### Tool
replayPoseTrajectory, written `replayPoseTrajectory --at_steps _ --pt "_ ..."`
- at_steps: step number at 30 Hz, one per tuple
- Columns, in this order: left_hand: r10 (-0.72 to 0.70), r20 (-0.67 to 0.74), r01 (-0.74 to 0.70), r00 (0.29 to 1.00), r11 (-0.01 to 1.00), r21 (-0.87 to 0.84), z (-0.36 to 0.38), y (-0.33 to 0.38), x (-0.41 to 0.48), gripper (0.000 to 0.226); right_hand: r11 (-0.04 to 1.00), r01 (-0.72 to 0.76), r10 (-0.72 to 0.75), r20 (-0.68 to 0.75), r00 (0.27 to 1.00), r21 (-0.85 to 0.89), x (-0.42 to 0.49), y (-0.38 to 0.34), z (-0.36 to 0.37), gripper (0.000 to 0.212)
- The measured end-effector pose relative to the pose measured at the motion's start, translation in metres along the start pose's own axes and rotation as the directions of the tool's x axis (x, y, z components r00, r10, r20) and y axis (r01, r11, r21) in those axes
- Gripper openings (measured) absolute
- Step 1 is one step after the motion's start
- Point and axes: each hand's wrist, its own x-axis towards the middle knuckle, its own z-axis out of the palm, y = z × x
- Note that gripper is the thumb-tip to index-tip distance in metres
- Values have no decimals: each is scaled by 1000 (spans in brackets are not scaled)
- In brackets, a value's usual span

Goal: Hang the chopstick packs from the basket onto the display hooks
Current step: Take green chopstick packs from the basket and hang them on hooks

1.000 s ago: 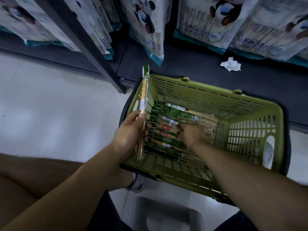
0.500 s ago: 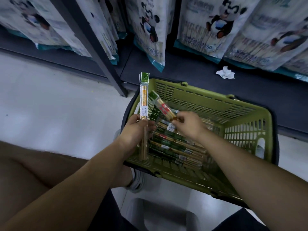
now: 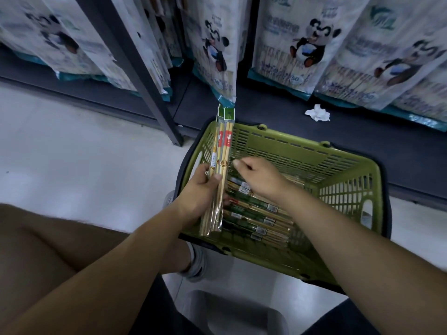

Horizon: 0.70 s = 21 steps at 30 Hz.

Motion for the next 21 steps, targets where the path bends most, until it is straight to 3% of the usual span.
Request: replayPoseTrajectory --at_steps 3,7,11,16,21 --pt "-12 -67 16 998 998 55 -7 -3 5 29 981 -136 134 -23 991 -141 7 48 -1 21" --pt "-53 -144 55 988 998 10 -15 -11 11 36 892 -279 295 -10 956 -356 7 102 5 49" --pt "-36 -143 33 989 999 -20 -17 -21 14 25 851 -225 247 -16 969 -474 13 124 19 60" --pt "-17 -139 17 990 1000 -4 -12 -26 23 22 833 -236 233 -69 970 -501 23 128 29 62" --pt "-11 -150 15 989 1000 21 -9 -27 29 17 804 -200 219 -35 975 -560 28 130 28 44"
